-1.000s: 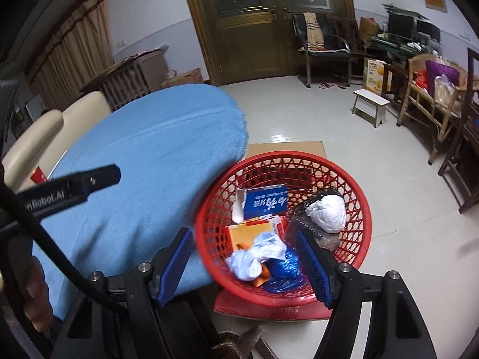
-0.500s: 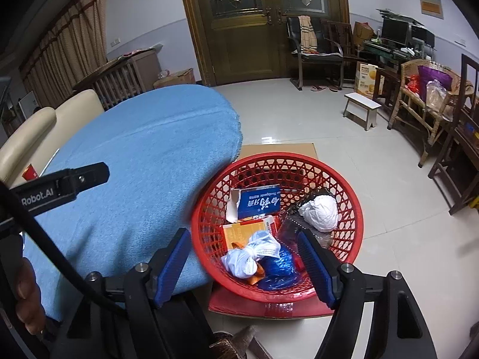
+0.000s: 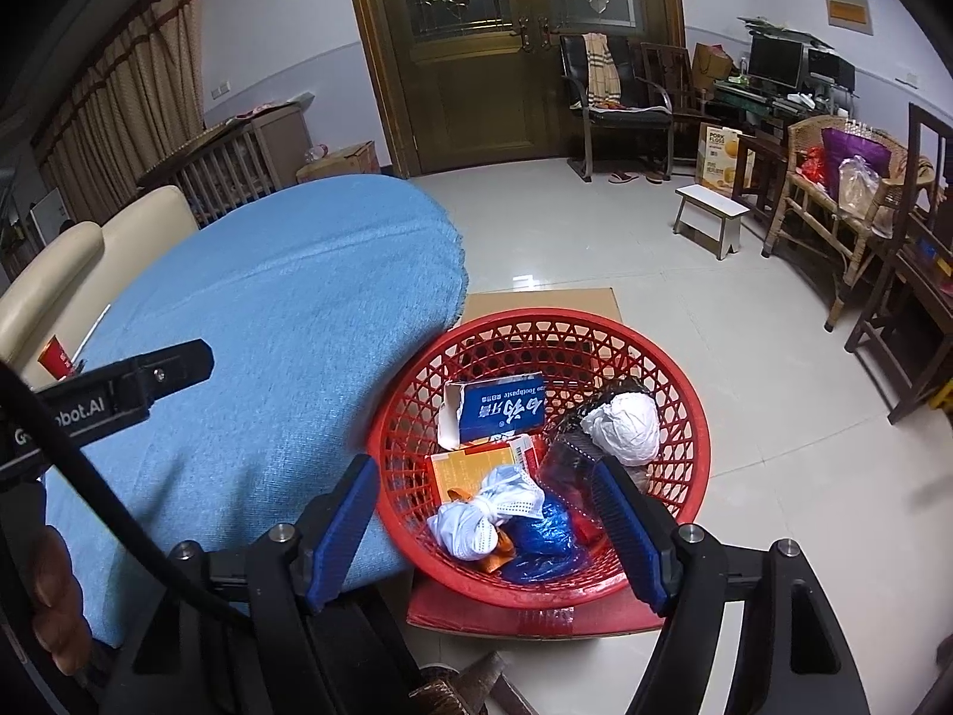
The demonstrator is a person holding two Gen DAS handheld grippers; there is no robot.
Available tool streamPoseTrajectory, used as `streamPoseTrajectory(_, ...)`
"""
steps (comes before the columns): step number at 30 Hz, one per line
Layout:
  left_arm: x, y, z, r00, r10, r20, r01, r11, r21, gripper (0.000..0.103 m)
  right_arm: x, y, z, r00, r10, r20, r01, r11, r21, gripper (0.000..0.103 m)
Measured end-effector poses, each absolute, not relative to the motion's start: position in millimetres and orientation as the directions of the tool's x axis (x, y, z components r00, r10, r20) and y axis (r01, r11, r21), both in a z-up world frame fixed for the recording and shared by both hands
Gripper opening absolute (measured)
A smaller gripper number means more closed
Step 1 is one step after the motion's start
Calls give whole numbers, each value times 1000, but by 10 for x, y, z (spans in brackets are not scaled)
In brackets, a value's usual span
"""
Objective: Collect trash
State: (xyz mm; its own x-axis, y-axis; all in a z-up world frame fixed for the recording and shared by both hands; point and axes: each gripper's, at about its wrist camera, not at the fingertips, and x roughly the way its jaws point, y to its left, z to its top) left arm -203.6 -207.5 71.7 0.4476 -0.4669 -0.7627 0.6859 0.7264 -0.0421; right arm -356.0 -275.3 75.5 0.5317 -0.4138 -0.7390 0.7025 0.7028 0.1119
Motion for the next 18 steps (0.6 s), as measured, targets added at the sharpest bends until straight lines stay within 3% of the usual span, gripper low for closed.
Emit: streamPoseTrajectory(18,-2089,-2144,697,435,-474,-766,714,700,-28,80,-3587,-2802,749,519,-426,-741,716,690,104,77)
